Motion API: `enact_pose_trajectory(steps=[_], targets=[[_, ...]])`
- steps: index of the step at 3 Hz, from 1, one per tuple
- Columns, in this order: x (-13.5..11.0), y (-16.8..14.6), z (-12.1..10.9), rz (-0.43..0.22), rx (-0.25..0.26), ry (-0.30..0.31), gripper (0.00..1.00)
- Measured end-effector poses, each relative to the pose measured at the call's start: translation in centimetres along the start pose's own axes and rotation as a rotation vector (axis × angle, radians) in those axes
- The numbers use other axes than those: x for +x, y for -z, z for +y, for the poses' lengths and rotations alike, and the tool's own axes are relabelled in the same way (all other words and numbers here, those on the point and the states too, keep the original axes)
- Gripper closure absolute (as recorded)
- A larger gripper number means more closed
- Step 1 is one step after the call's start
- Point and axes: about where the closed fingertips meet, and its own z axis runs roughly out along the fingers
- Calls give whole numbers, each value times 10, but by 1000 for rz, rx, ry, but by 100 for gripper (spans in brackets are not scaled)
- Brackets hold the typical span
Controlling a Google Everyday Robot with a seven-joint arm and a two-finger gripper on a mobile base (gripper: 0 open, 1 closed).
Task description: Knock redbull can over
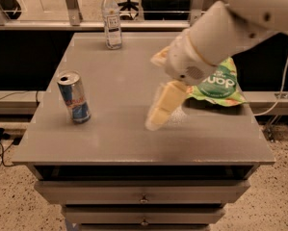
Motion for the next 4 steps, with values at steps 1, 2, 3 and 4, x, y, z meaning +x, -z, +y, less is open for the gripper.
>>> enact_pose_trajectory(steps=[1, 2, 3, 4], targets=[[-29, -32, -8, -87, -6, 3, 0], [-53, -64, -14, -175, -29, -19, 0], [-69, -90, -20, -252, -60, -54, 0], [-81, -109, -21, -329, -100, -104, 0]])
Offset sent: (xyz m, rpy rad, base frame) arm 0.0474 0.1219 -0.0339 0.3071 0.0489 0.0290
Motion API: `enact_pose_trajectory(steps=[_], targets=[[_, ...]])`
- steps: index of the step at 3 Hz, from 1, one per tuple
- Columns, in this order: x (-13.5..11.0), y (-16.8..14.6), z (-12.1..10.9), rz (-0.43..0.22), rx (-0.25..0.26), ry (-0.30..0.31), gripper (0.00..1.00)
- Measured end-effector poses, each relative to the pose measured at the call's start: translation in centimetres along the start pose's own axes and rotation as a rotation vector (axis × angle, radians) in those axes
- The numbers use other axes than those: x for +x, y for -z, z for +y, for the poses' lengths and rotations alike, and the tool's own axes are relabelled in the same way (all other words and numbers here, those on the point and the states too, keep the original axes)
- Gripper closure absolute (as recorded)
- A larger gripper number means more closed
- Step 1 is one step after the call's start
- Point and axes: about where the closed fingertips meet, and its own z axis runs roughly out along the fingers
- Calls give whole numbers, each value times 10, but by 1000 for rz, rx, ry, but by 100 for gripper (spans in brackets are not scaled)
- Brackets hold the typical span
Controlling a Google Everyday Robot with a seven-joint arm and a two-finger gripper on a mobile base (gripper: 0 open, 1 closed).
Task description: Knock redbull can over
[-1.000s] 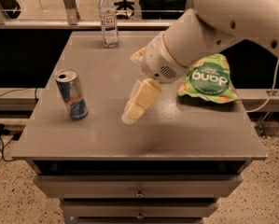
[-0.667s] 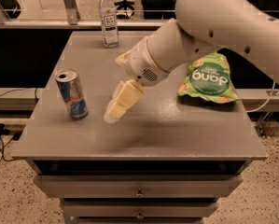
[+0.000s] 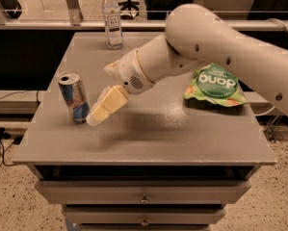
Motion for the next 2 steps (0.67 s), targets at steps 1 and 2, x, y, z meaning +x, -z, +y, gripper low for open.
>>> enact_pose_trajectory(steps=[1, 2], targets=[[-10, -18, 5, -92, -47, -55, 0], [-24, -34, 12, -169, -90, -89, 0]])
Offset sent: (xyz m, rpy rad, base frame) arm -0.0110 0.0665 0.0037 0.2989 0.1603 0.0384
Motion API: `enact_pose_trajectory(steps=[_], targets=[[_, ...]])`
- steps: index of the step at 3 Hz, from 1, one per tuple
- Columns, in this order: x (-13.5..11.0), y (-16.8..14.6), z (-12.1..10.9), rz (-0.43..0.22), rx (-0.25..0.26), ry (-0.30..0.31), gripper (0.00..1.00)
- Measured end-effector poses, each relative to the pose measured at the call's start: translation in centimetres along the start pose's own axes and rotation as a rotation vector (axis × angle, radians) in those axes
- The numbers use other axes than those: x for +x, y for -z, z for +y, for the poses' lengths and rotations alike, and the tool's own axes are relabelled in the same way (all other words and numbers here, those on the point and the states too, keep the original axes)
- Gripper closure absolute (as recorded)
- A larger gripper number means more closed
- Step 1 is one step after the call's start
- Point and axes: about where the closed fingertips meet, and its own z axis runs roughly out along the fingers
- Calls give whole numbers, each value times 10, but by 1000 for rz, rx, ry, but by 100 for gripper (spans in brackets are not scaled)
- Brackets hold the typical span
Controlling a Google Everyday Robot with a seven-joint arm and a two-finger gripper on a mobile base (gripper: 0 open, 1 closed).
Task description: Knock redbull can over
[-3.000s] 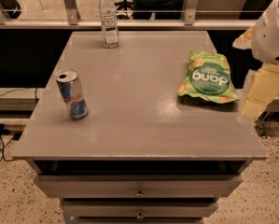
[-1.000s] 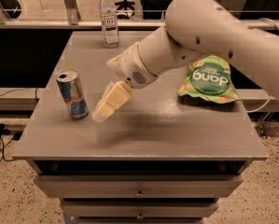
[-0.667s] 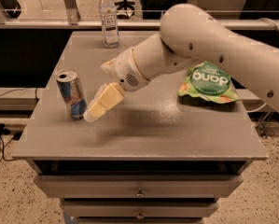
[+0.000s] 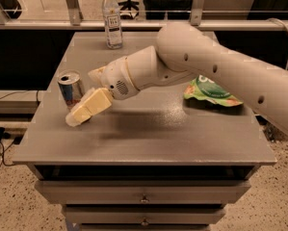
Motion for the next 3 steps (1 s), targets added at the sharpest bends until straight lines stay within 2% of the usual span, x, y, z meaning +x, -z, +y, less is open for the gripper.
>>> enact_pose_trajectory(steps=[1, 2, 3], targets=[[-10, -16, 5, -62, -28, -13, 15], [-17, -18, 1, -103, -20, -17, 38], [-28, 0, -12, -133, 25, -4, 61]])
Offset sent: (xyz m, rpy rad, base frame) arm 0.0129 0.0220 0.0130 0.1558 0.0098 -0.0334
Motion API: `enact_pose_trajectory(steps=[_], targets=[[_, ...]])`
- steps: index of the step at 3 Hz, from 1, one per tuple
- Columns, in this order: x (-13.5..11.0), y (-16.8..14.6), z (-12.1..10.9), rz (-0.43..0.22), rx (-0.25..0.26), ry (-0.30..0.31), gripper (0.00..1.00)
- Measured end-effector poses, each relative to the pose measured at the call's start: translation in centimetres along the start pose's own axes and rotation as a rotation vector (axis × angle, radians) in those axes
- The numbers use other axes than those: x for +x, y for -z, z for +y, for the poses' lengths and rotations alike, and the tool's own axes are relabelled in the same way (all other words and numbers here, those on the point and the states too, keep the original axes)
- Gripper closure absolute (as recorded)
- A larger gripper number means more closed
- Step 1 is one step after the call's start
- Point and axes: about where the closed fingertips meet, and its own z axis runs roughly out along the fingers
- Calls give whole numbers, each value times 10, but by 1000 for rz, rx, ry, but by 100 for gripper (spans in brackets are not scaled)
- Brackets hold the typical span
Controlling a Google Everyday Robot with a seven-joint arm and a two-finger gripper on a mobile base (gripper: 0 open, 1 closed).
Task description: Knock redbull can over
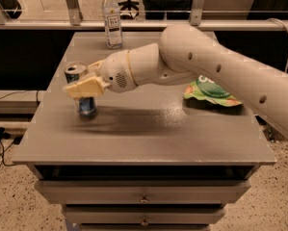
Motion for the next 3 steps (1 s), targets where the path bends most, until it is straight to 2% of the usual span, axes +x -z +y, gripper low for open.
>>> enact_pose_trajectory(steps=[1, 2, 3], targets=[[-25, 38, -16, 2, 59, 46, 84], [-56, 81, -18, 117, 102, 141, 100], [-53, 112, -11, 352, 124, 235, 100]])
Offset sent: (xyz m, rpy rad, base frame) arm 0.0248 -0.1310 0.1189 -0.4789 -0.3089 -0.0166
